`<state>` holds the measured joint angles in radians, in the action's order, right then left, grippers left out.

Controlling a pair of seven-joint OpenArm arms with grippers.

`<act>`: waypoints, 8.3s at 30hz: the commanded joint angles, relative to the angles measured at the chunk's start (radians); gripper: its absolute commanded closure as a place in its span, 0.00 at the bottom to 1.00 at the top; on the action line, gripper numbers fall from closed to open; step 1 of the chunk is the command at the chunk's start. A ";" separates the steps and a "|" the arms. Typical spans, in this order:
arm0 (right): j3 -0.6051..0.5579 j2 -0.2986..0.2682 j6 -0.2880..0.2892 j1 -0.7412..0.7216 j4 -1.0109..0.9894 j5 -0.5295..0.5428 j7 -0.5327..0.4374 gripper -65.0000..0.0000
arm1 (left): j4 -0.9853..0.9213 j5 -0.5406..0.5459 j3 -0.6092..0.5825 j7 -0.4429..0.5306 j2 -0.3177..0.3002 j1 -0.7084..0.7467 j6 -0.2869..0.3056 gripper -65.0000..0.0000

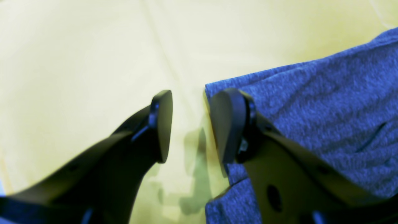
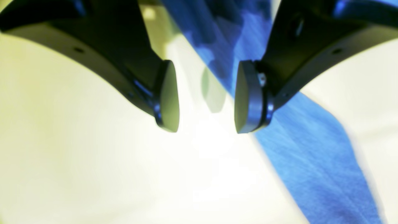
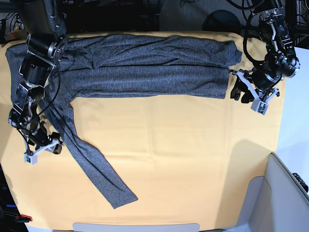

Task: Fold the T-shirt properly
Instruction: 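Release the hem and move the right gripper to the loose sleeve, then grasp the sleeve cuff with the right gripper and fold it over the body, then regrasp the sleeve with the right gripper and tuck it onto the shirt, then press the folded sleeve end with the right gripper, then withdraw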

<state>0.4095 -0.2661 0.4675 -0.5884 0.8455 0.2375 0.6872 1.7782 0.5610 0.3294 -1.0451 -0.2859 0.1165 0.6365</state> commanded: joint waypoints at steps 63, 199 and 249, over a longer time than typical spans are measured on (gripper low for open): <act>-0.513 0.083 0.000 0.953 1.202 0.006 -0.050 1.00 | 0.015 0.015 -0.005 0.019 -0.006 -0.050 0.003 0.64; -1.421 0.342 -0.795 0.479 0.947 -0.341 0.030 1.00 | -0.059 0.015 0.007 0.019 -0.049 -0.082 0.003 0.64; -1.069 0.313 -0.649 0.454 1.026 -0.355 0.085 0.55 | -0.073 0.106 0.248 -0.243 -0.066 -0.045 0.062 0.57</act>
<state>-0.6552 0.0296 -0.1841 -0.1207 1.8500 -0.1131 0.7986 1.6962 0.6617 0.5659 -1.2919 -0.3336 0.0795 0.6968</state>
